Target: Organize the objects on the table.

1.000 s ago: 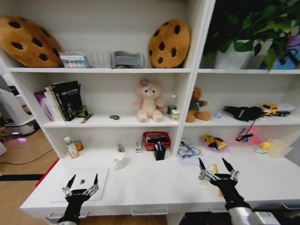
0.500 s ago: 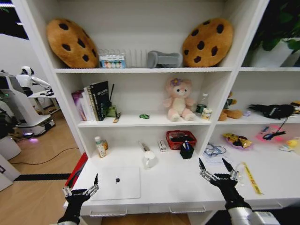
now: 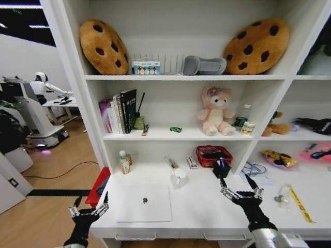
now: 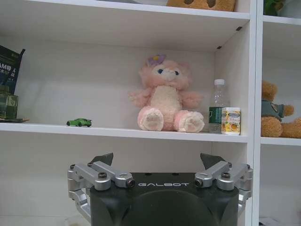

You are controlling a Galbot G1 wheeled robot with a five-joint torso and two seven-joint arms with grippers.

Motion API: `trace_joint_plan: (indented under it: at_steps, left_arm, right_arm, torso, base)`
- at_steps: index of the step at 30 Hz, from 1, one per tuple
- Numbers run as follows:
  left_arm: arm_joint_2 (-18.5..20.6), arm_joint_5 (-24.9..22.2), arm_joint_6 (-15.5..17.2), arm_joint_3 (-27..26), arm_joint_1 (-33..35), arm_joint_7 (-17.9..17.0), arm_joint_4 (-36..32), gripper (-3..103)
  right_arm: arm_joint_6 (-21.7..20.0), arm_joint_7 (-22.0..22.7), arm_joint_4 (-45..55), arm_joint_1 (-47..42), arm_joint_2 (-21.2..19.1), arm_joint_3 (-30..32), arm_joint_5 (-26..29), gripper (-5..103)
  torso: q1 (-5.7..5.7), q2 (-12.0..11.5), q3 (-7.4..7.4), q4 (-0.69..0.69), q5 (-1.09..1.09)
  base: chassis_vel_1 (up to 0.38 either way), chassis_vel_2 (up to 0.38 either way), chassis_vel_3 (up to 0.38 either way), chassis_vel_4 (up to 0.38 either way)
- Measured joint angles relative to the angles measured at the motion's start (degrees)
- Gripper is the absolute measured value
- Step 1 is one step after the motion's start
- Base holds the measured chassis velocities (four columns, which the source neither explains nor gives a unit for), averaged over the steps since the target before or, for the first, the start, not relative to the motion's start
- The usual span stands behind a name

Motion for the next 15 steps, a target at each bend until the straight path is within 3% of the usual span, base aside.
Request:
trace_joint_plan:
  at_steps: [15]
  left_arm:
    - [0.0,0.0,0.0,0.0,0.0,0.0,0.0,100]
  right_arm:
    - [0.0,0.0,0.0,0.0,0.0,0.0,0.0,100]
  torso:
    - [-0.37,-0.8,-0.42,0.0,-0.02]
  base:
    - [0.0,0.0,0.0,0.0]
